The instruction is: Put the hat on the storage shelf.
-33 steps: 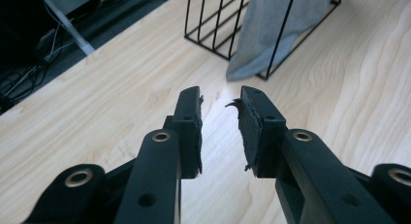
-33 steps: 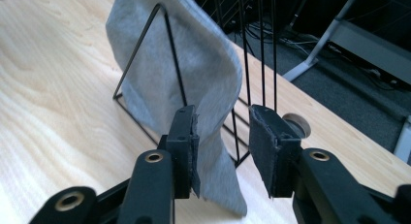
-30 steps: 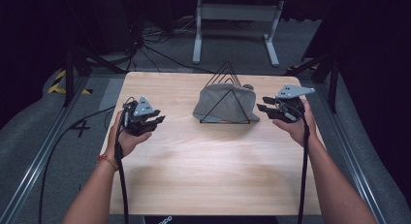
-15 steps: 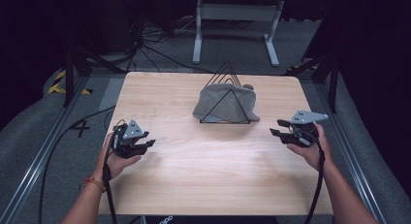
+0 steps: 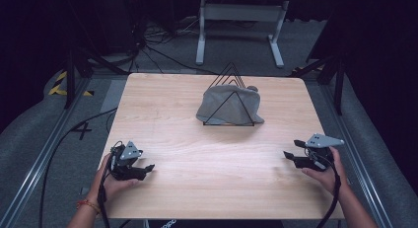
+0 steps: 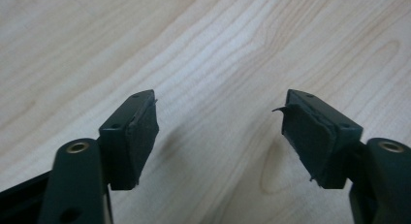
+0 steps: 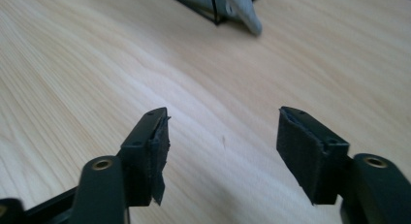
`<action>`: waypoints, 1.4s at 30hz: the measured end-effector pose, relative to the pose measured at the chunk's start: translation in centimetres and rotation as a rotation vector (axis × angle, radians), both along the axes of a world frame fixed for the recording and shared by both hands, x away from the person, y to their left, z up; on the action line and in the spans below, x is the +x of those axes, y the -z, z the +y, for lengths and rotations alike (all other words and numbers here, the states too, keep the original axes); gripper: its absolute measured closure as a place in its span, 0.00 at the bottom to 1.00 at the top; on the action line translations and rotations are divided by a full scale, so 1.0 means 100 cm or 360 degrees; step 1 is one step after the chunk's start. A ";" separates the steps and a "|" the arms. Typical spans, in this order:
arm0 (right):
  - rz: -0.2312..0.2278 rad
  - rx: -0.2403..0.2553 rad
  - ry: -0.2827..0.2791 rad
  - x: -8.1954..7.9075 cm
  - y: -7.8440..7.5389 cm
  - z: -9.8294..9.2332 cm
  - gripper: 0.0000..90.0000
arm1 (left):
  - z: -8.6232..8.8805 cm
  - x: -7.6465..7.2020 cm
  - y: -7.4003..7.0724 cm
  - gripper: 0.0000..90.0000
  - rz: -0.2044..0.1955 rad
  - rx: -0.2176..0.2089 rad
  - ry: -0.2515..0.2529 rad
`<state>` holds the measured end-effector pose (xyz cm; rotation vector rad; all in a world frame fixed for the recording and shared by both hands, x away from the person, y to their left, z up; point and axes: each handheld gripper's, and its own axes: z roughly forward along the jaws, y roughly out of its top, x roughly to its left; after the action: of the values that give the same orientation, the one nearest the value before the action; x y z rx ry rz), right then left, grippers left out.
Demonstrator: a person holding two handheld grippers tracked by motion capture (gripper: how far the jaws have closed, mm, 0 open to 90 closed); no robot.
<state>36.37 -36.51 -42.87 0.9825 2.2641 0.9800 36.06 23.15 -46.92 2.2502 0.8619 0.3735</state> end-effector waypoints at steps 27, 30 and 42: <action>0.0165 0.0091 0.0164 -0.013 0.038 -0.025 0.21 | 0.011 -0.013 0.013 0.18 -0.0001 -0.0075 -0.0078; 0.0165 0.0103 0.0178 -0.012 0.039 -0.025 0.20 | 0.011 -0.014 0.013 0.18 -0.0005 -0.0079 -0.0092; 0.0167 0.0093 0.0180 -0.011 0.039 -0.024 0.20 | 0.010 -0.012 0.013 0.16 0.0010 -0.0085 -0.0106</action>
<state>35.26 -38.96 -46.73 1.1990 2.2474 0.9713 34.81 24.16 -48.26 2.1787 0.9410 0.3698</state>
